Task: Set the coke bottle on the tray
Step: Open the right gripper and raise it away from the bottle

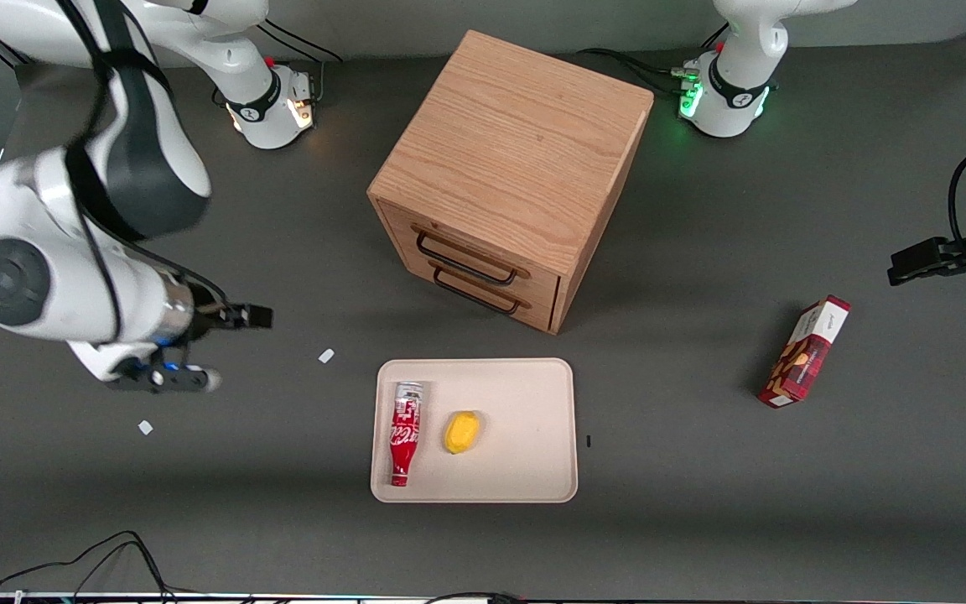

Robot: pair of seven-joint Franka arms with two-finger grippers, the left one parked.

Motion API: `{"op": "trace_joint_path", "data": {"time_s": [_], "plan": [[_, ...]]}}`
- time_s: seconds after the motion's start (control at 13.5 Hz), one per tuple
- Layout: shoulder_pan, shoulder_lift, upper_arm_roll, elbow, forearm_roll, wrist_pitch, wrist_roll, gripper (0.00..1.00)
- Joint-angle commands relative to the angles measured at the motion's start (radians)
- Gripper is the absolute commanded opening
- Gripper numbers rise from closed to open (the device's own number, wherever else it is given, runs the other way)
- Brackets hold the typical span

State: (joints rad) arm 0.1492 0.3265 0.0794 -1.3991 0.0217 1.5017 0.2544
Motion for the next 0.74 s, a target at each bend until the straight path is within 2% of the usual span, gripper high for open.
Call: {"op": "trace_joint_path", "data": {"time_s": [0.0,0.22,0.37,0.67], "plan": [[0.001,-0.222,-0.027,-0.233,0.014,0.012,-0.060,1.00],[0.036,-0.387,-0.127,-0.362,0.015,0.011,-0.190,1.00],[0.087,-0.461,-0.193,-0.415,0.005,0.011,-0.211,1.00],[0.079,-0.452,-0.198,-0.403,0.001,0.011,-0.198,1.00]]}}
